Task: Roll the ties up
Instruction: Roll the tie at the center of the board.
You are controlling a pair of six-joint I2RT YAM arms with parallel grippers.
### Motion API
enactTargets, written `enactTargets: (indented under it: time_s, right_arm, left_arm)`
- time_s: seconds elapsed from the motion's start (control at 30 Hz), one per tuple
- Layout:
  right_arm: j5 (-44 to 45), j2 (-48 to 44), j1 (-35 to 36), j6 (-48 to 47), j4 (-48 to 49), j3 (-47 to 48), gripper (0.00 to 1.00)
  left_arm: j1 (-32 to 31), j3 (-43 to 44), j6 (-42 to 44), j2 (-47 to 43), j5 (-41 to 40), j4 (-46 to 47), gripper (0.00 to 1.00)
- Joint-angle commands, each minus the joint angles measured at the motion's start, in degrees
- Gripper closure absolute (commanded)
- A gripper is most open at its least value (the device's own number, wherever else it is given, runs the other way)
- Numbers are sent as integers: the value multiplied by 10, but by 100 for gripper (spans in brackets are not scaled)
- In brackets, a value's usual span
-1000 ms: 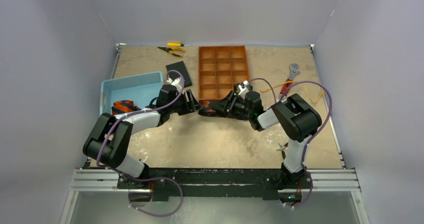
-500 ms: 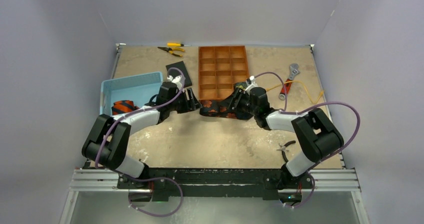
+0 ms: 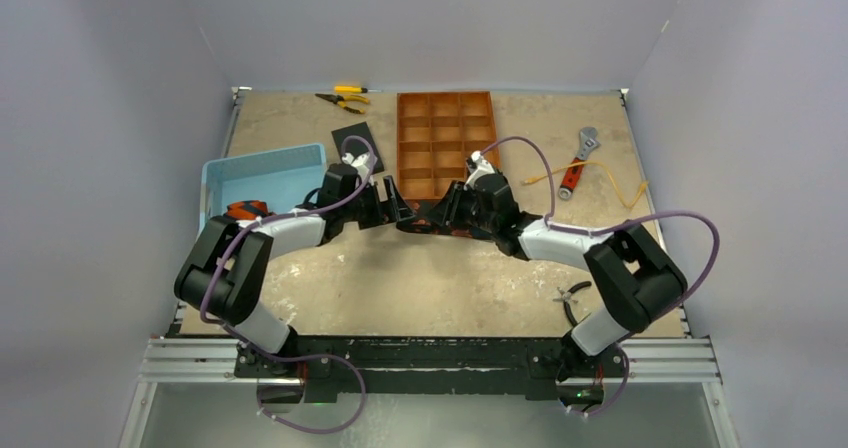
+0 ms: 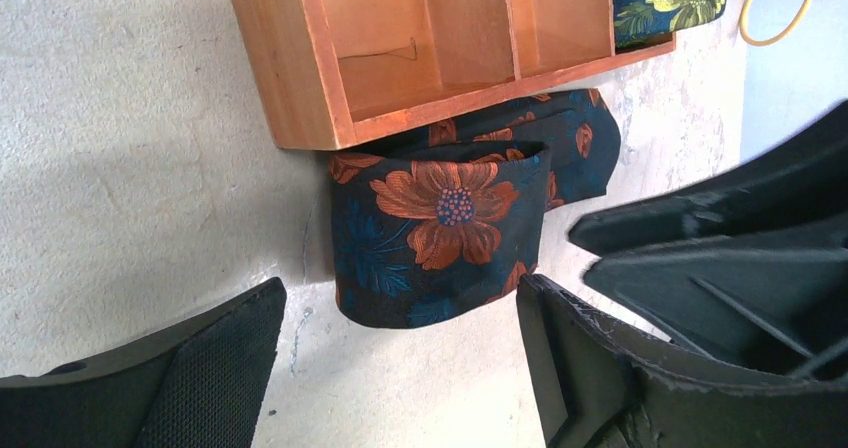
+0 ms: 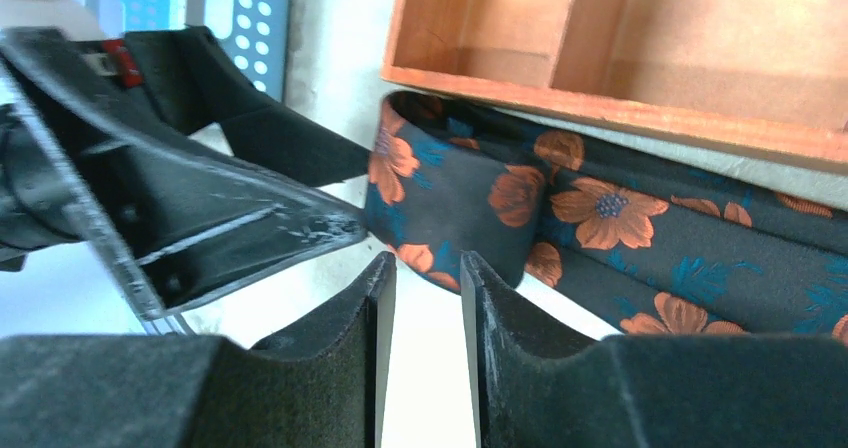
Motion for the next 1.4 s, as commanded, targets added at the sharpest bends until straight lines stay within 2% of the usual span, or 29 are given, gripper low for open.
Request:
enactTargets:
  time_s: [0.0,0.2,0.4,0.67,1.07,1.37]
  right_arm:
    - [49,-42,9,-35,-31,36,68]
    - [29,-32,11,-44,-27,47,75]
    - [-10,35,11,-44,-37,67,82]
    - [25,53,-1,-34,-45,38,83]
    - [10,80,-22,-31,-5,4,83]
    - [-3,97,-28,-28,17,-6,83]
  left_arm:
    - [5,12,-14,9,18,48,16]
    - [7,0,-32,13,21,79,20]
    - [10,-6,-34,5,23,80,21]
    - [19,-9,-28,8,41,66,22]
    - [19,1,-50,56,105,110,22]
    - [13,9,-61,76,119,132,24]
